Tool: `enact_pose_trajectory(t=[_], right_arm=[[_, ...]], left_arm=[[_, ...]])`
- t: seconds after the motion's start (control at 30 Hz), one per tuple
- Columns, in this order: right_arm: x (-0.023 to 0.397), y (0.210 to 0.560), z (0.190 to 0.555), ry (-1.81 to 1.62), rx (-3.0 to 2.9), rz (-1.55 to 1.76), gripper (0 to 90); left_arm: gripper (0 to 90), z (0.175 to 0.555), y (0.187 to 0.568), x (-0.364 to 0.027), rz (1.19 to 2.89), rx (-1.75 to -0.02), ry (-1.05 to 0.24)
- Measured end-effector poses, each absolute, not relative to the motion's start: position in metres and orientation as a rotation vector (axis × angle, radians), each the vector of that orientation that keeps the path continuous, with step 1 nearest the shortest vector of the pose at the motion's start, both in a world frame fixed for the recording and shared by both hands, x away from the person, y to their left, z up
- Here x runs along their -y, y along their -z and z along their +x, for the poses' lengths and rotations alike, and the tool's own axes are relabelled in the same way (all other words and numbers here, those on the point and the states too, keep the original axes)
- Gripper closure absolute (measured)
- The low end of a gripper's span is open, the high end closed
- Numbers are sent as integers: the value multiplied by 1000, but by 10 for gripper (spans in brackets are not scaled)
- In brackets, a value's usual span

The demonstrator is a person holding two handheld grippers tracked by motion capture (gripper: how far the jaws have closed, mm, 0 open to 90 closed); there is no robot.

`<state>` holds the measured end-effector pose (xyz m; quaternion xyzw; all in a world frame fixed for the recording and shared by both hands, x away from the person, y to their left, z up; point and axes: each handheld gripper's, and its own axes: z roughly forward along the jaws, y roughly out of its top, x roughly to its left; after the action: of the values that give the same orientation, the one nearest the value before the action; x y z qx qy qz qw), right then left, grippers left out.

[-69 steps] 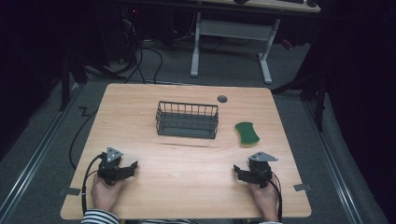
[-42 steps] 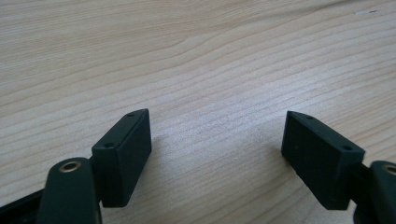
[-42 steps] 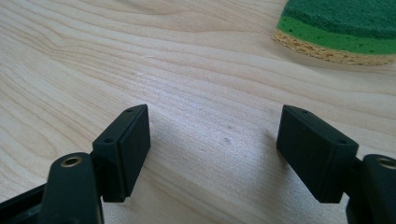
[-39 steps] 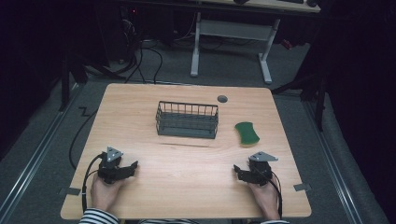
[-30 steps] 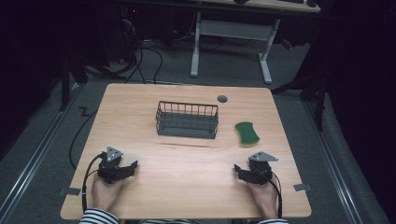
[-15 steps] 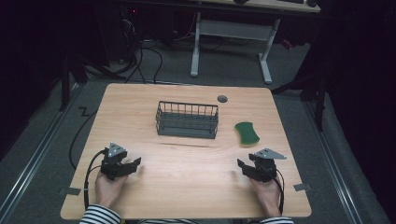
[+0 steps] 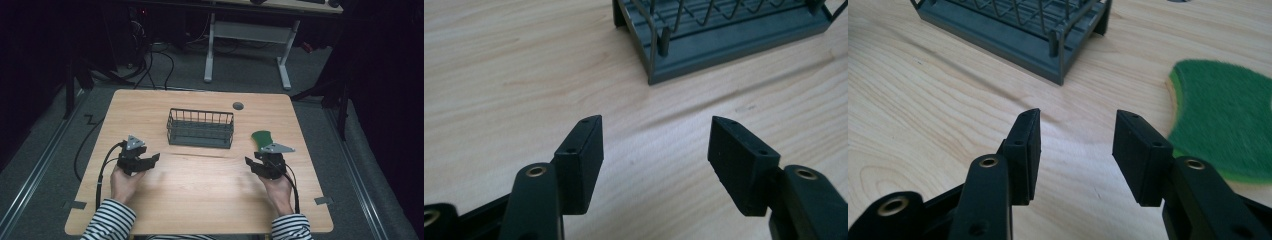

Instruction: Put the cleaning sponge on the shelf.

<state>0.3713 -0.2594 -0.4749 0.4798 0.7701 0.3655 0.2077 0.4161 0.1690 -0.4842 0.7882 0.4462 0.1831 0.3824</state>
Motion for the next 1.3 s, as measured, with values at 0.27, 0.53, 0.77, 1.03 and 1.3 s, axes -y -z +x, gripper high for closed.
enact_pose_trajectory(t=[0.27, 0.53, 0.77, 1.03, 1.3], right_arm=[[243, 474, 396, -1014, -2173, 1345, 622], [229, 478, 422, -995, -2176, 1361, 653], [221, 487, 439, -962, -2189, 1406, 673], [218, 497, 449, -965, -2194, 1434, 701], [218, 501, 453, -991, -2176, 1455, 737]], left_arm=[[460, 439, 481, -158, 2047, -1120, -473], [484, 458, 487, -152, 2047, -1137, -475], [520, 470, 492, -142, 2024, -1129, -486], [587, 475, 500, -137, 2015, -1133, -465], [665, 479, 506, -132, 2011, -1140, -450]])
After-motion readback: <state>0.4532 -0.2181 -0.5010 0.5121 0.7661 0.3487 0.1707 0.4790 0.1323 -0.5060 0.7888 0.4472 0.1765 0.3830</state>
